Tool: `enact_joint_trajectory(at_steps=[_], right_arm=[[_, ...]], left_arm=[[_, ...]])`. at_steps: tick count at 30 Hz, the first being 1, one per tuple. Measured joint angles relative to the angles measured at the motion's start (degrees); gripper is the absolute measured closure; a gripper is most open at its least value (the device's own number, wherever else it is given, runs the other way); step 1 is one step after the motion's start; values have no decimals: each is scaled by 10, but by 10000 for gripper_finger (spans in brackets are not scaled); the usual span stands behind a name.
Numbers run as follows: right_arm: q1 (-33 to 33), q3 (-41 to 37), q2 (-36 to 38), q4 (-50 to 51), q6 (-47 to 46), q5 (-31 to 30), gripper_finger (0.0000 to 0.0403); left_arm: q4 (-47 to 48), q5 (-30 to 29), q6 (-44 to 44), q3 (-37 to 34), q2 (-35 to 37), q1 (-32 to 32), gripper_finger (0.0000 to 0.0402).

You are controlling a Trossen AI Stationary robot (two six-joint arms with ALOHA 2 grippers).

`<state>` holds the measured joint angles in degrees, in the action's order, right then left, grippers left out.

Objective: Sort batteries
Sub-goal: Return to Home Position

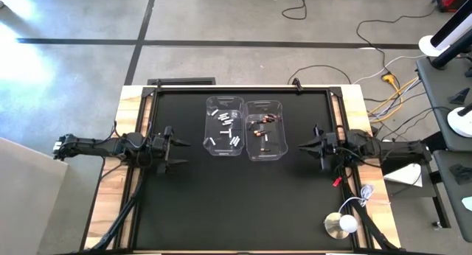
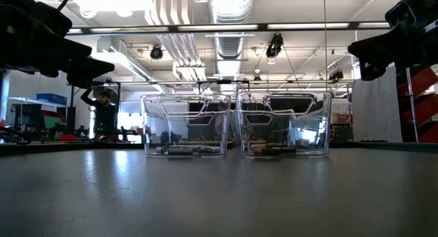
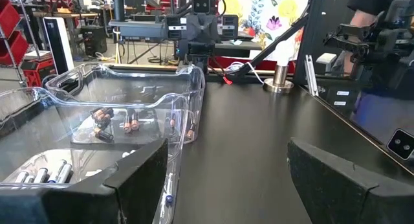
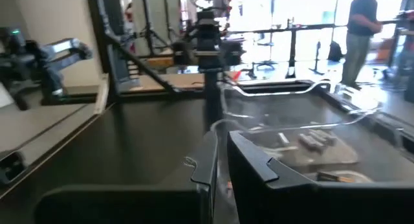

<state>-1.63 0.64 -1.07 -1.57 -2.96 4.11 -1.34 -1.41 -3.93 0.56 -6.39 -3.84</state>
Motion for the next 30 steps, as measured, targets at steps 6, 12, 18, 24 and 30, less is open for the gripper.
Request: enact_joint_trajectory(at_steps=[6,12,18,24,30], right_arm=[[29,0,-8,-1,0,-1,374],[29,0,-10,-1,0,-1,374],[29,0,-10,-2,0,-1,374],[29,0,-10,-2,0,-1,374],[29,0,-10,-2,0,-1,374]], left_arm=[[0,0,0,0,0,0,109],[-1,0,0,0,-4,0,109],[-1,0,0,0,-7,0,109],[-1,0,0,0,-7,0,109],[-1,0,0,0,-7,0,109]])
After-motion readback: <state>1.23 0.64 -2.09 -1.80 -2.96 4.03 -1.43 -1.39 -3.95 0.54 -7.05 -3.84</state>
